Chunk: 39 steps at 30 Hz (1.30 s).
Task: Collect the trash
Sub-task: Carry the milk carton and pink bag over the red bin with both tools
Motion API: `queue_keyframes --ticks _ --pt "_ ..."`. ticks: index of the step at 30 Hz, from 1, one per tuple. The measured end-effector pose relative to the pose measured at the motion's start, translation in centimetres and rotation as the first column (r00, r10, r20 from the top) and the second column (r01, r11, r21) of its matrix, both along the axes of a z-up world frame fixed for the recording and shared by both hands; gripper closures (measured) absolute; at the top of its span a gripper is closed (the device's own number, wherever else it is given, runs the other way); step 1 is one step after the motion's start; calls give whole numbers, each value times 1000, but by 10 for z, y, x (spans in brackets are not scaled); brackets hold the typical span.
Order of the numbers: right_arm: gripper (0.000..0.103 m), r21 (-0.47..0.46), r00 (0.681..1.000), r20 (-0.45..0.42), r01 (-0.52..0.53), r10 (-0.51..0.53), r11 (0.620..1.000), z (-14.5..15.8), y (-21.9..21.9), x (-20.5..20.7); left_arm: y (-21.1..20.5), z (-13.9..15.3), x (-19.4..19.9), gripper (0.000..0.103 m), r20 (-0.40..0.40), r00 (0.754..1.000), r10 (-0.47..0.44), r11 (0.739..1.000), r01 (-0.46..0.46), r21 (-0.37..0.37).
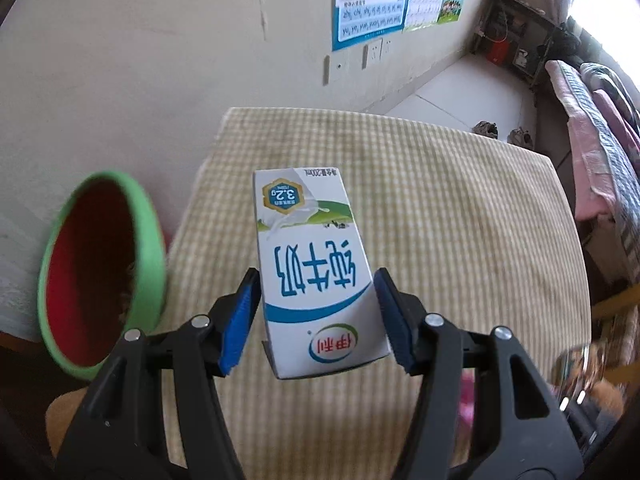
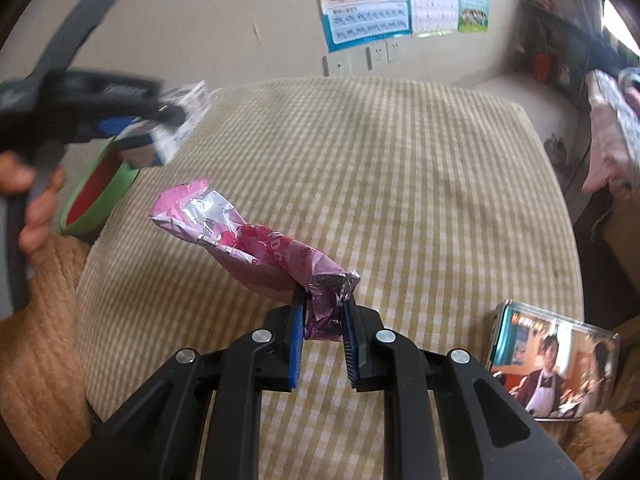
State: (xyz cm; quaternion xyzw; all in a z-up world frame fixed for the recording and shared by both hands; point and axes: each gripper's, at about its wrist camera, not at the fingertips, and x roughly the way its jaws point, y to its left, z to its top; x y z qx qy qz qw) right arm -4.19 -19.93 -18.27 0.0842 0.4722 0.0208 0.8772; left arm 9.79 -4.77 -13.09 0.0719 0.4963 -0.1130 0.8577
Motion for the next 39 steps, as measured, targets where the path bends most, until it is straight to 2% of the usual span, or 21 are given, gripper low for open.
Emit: queue_keyframes --ticks 6,10,20,30,39 --pt "86 -78 999 26 -20 22 997 29 18 9 43 14 -28 47 30 999 34 999 -32 -42" --pt "86 -174 995 67 -57 69 983 58 41 18 68 20 -36 47 56 996 68 997 -65 -49" --pt "86 -244 977 133 -132 168 961 102 94 49 120 36 -33 47 112 984 140 988 -131 -84" --pt "86 -308 946 118 -255 302 917 110 165 87 191 38 -27 47 122 960 253 963 -238 -125" --pt "86 -297 922 105 -328 372 897 108 214 120 244 38 -22 47 129 932 338 938 -322 -129"
